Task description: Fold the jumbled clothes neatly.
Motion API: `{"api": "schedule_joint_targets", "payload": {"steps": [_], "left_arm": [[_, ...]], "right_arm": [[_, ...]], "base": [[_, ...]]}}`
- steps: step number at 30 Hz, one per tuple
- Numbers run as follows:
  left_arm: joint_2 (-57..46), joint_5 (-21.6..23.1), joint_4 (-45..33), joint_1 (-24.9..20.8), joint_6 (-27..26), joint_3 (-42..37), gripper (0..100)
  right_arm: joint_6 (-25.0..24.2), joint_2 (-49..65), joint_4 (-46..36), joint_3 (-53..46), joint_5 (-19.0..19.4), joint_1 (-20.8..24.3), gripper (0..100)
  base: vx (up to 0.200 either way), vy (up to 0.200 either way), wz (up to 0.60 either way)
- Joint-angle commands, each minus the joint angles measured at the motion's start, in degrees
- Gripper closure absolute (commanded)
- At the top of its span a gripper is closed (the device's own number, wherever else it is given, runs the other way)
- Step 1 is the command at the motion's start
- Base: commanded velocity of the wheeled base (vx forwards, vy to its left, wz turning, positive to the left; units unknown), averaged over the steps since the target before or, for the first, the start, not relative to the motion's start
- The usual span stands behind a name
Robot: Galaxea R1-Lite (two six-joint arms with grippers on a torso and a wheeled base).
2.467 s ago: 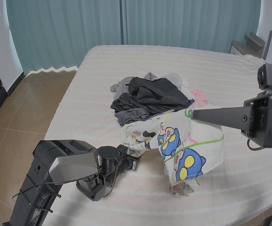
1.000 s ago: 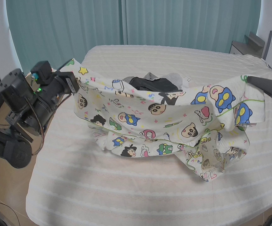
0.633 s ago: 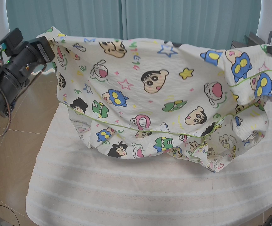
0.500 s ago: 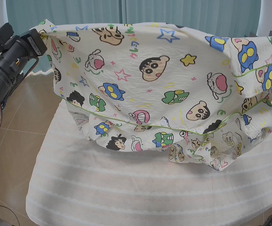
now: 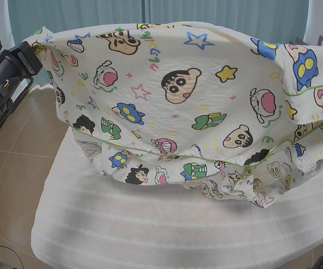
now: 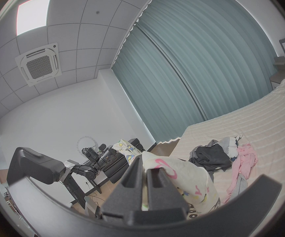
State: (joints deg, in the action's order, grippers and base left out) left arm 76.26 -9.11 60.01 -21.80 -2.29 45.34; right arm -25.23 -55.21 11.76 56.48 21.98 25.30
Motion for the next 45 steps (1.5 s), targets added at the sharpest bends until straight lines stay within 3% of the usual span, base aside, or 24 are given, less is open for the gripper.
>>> {"api": "schedule_joint_targets", "payload": {"steps": [1,10,28,45], "left_arm": [[-1.0,0.0,0.0,0.0,0.0,-1.5,100],[-2.4,0.1,0.2,0.0,0.0,-2.9,100],[-6.4,0.6,0.5,-0.1,0.4,-6.9,100],[-5.8,0.8,0.3,-0.1,0.2,-7.1,100]], "right_arm": [[0.0,0.3,0.1,-0.8,0.2,0.0,100],[0.0,0.7,0.1,-0.5,0.2,0.0,100],[-0.4,2.2,0.1,-1.1,2.5,0.0,100],[-0.5,2.8,0.0,-2.4,2.5,-0.1,100]], "base": [[-0.2,0.0,0.0],[-0.2,0.0,0.0],[0.0,0.0,0.0],[0.0,-0.2,0.0]]}}
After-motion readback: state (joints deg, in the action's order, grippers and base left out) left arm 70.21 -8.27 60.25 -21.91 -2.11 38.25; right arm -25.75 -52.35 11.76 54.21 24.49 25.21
